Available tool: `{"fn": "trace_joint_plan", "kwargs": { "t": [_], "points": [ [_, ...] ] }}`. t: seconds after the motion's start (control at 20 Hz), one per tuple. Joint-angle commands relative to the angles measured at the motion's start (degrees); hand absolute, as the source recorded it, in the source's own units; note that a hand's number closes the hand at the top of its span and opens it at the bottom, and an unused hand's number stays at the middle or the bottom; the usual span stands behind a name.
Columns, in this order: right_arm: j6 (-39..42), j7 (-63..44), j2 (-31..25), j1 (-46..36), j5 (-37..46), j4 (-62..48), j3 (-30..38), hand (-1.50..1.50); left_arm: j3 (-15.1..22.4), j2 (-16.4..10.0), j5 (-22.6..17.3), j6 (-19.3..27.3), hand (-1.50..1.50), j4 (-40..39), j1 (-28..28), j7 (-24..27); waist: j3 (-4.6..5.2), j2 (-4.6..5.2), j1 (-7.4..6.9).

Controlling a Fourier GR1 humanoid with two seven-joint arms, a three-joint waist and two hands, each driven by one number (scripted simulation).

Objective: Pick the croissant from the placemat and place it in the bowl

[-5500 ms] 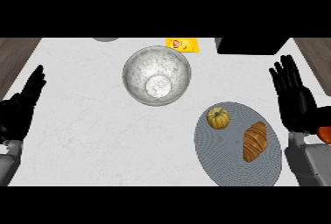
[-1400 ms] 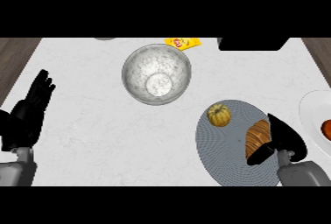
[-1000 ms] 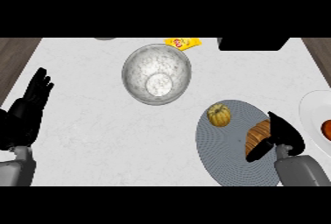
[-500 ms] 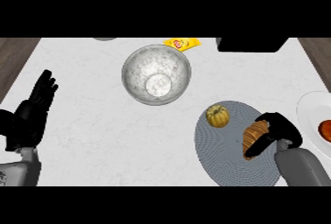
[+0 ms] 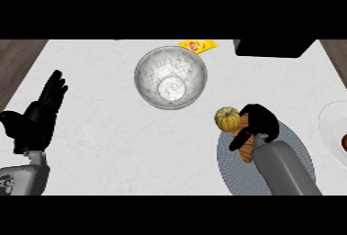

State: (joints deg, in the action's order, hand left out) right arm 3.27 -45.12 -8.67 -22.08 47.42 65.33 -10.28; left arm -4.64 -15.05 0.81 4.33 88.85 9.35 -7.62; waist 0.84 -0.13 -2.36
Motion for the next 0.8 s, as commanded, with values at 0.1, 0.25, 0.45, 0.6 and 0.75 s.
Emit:
{"fn": "trace_joint_plan", "kwargs": {
  "t": [0.1, 0.25, 0.45, 0.6, 0.75],
  "points": [
    [0.25, -8.85, 8.41, -16.37, 2.92, -2.79, -12.88, 1.5, 3.89, 1.24, 0.31, -2.3, 0.0, -0.4, 4.21, -0.45, -0.74, 2.04, -8.84],
    [-1.32, -14.41, 8.53, -23.73, 2.16, -5.12, -16.92, 1.5, 5.27, 2.11, 0.38, -2.96, 0.0, -1.15, 6.37, -0.38, -0.7, 2.26, -9.72],
    [-3.56, -22.74, 8.58, -32.75, 2.45, -7.08, -21.55, 1.5, 5.43, 2.39, 1.28, -2.12, 0.0, -1.99, 7.52, -1.04, -0.62, 1.64, -9.36],
    [-5.0, -27.34, 8.62, -39.86, 5.93, -7.52, -23.56, 1.5, 5.61, 2.59, 1.18, -2.29, 0.0, -2.66, 7.36, -1.64, -0.47, 0.99, -9.39],
    [-7.91, -30.81, 8.63, -45.85, 9.31, -8.22, -23.73, 1.5, 4.71, 2.38, 1.41, -1.53, 0.0, -3.56, 7.5, -1.66, -0.49, 0.75, -7.82]
  ]
}}
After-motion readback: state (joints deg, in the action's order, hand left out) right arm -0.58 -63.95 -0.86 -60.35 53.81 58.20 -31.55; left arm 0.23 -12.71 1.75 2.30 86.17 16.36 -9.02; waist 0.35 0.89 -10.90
